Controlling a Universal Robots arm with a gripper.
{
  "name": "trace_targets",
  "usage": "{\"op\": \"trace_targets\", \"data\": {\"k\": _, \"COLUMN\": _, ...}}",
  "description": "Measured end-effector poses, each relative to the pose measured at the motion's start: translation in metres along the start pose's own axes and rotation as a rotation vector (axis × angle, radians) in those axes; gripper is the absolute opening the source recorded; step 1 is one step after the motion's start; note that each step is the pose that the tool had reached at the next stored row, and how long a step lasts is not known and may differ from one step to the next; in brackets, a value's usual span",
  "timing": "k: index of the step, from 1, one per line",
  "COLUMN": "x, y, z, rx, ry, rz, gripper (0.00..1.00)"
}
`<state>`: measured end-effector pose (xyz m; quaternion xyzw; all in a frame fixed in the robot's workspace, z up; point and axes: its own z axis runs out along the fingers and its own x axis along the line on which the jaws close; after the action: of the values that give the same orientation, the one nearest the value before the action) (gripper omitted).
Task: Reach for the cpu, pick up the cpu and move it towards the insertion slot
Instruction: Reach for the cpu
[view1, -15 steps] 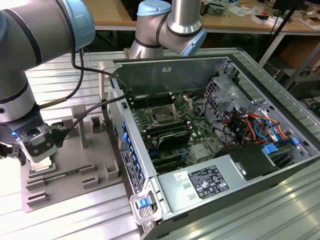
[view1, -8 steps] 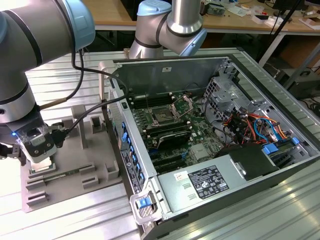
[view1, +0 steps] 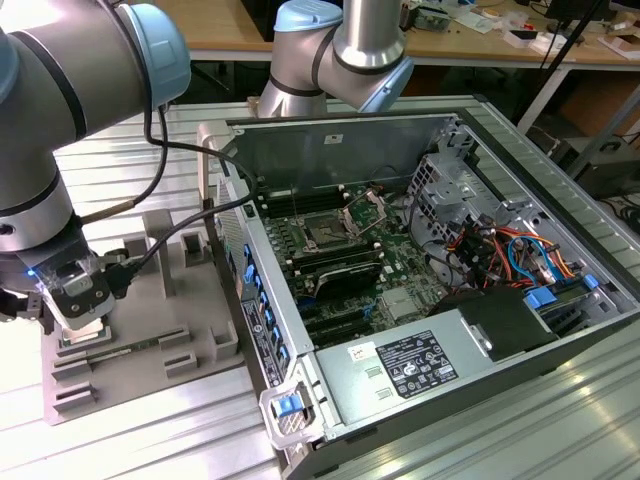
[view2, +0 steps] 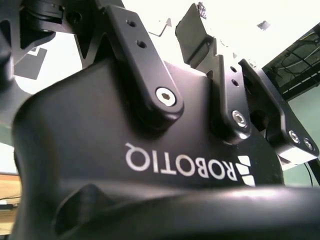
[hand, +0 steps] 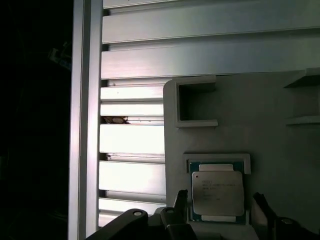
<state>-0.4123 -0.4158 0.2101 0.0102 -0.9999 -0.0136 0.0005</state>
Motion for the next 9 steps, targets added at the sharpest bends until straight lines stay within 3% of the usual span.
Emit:
{"op": "trace_targets", "data": {"k": 3, "x": -0.0006, "y": 0.0000, "z": 0.0041, "rx": 0.0016, "ry": 0.0007, "rz": -0.023, "gripper": 0.60}}
{"op": "trace_targets", "data": {"k": 9, "x": -0.0021, "y": 0.0003, "z": 0.0082, "rx": 0.0017, "ry": 0.0008, "rz": -0.028, "gripper": 0.60}}
